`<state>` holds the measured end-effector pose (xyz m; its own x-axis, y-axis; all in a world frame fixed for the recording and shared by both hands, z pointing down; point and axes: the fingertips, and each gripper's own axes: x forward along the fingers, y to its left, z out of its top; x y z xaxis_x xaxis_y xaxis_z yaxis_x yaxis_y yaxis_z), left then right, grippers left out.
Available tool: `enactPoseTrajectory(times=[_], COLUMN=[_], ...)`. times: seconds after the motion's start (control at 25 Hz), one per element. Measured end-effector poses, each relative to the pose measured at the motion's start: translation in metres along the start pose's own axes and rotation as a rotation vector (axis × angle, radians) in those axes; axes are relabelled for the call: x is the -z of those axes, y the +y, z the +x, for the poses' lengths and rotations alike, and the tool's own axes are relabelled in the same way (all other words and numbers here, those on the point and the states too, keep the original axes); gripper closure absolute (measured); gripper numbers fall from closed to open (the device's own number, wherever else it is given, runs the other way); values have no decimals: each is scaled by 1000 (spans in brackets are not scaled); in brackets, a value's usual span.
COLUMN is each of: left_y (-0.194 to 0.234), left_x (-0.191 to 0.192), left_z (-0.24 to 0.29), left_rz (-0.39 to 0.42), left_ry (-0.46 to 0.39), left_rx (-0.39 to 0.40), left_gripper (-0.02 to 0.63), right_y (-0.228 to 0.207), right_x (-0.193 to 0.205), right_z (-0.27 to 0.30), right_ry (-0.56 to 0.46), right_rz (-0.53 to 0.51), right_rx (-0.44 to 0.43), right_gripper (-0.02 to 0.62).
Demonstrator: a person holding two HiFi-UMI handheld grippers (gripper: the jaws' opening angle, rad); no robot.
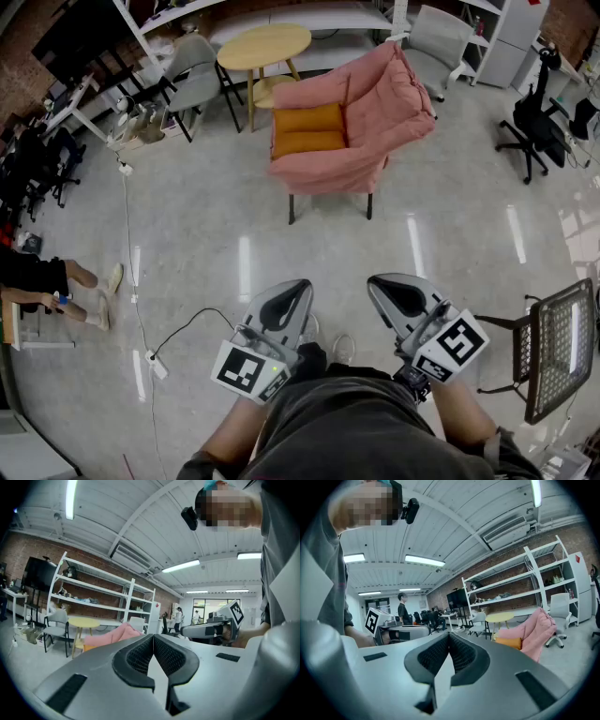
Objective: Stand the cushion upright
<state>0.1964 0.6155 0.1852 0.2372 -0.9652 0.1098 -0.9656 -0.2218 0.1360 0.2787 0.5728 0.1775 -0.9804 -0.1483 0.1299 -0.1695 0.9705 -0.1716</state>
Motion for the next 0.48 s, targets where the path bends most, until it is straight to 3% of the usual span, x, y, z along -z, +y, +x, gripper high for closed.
enactPoseTrajectory(times=[0.48], left_y=[7], left_x=[3], left_z=[4], left_rz=[-5], left_ry=[6], left_rx=[-19], left_gripper=[595], right_y=[-6], right_x=[6], right_z=[7], right_ry=[13], right_rz=[7], right_rx=[-19], right_gripper=[580])
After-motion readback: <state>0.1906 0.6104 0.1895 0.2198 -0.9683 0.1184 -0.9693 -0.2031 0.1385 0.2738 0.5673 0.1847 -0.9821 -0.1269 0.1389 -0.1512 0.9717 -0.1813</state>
